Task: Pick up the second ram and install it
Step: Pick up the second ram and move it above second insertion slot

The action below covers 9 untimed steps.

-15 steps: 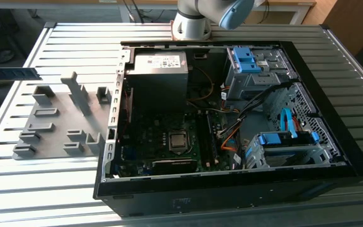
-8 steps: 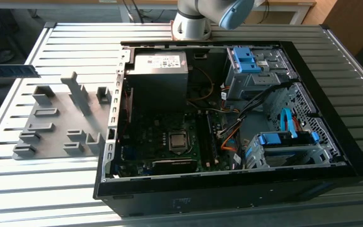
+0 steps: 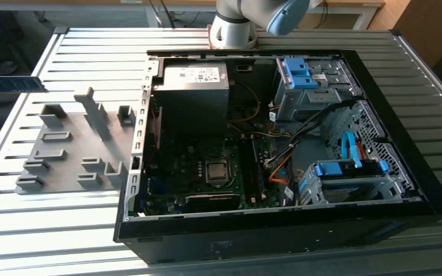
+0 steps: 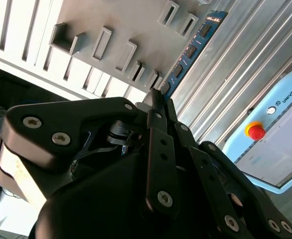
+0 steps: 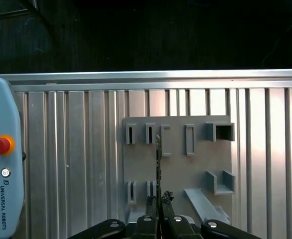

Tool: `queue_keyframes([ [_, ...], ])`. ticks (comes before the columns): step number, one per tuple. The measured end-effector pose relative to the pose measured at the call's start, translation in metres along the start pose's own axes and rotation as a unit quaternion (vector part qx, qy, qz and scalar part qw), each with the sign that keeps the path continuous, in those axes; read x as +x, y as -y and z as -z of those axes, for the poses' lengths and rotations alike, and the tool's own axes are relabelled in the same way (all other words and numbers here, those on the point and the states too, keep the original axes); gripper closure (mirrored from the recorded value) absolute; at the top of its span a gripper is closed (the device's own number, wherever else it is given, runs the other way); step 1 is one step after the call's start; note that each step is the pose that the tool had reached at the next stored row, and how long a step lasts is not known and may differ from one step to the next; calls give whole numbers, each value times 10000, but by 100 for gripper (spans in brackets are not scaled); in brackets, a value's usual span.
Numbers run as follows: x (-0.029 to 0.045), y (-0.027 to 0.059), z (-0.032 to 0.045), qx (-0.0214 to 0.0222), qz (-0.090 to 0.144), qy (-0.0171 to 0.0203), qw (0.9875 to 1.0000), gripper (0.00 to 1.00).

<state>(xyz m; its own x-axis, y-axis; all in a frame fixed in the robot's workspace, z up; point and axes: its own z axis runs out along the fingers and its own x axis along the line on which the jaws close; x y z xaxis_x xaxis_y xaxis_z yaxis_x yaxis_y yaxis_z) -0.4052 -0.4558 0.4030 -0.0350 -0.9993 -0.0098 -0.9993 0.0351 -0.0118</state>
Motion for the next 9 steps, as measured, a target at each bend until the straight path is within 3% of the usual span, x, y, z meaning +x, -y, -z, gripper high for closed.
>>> queue_keyframes([
  [9, 0, 0, 29, 1, 0, 0, 10000, 86],
])
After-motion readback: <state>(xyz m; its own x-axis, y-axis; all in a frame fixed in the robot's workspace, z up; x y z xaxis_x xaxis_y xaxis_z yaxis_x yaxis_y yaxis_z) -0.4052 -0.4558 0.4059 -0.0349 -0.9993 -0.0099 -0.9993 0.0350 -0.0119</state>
